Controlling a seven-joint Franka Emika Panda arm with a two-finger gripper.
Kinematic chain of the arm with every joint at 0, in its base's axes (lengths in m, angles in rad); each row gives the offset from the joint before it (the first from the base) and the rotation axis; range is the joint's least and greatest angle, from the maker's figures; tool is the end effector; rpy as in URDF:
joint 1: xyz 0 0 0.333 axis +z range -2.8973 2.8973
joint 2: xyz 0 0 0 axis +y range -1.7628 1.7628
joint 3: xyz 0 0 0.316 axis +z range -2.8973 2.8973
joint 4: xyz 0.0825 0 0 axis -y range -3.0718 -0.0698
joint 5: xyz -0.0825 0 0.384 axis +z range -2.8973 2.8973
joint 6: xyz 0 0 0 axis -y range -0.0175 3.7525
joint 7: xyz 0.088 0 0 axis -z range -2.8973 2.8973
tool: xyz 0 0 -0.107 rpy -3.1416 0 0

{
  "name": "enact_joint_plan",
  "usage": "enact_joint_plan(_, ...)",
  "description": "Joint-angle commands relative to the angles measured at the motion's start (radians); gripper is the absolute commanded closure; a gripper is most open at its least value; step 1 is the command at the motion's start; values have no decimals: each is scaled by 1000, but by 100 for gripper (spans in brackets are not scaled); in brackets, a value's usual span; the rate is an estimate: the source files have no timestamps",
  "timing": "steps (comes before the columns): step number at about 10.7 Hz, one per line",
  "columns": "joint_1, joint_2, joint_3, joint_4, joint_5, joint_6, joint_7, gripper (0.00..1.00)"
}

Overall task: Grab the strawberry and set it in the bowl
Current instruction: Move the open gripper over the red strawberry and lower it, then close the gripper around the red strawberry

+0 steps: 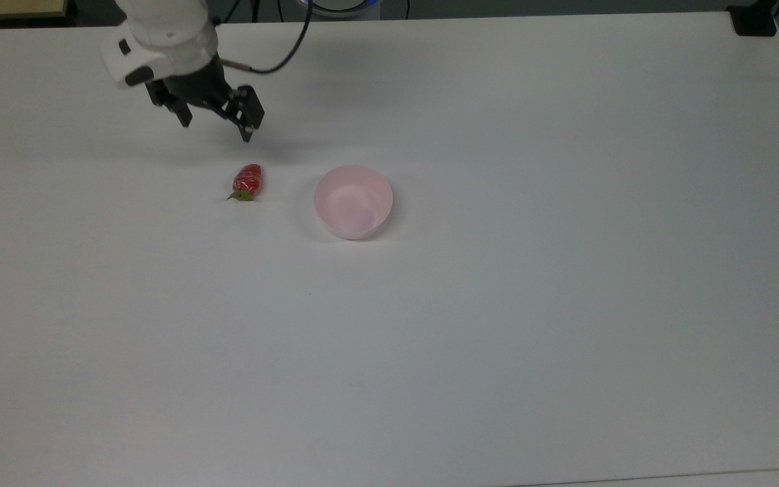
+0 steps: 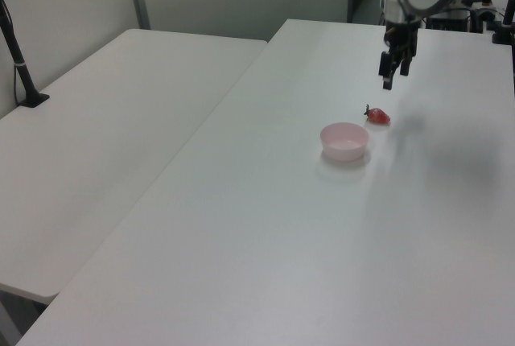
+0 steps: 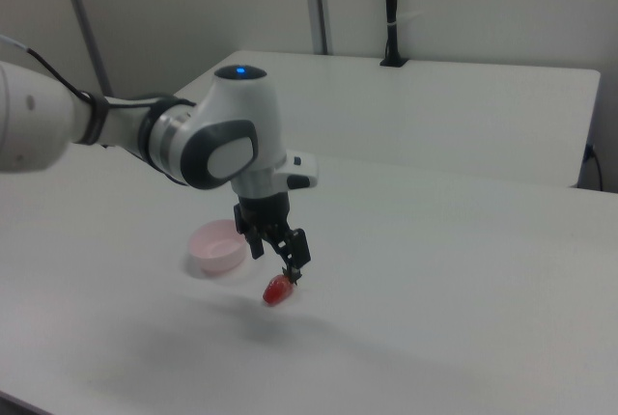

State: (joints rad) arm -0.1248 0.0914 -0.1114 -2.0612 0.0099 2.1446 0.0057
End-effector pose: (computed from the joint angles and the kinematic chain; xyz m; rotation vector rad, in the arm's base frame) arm 0.5489 -0.1308 0.3907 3.1167 -0.3867 -0.0119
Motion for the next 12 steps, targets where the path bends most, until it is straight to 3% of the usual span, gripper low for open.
enact_joint_plan(1,33,72,-2,-2,-10,95,57,2)
enact_joint_plan(7,47,158,-1,16,-10,133,65,3)
enact_joint_plan(12,47,191,24,19,-10,182,66,17)
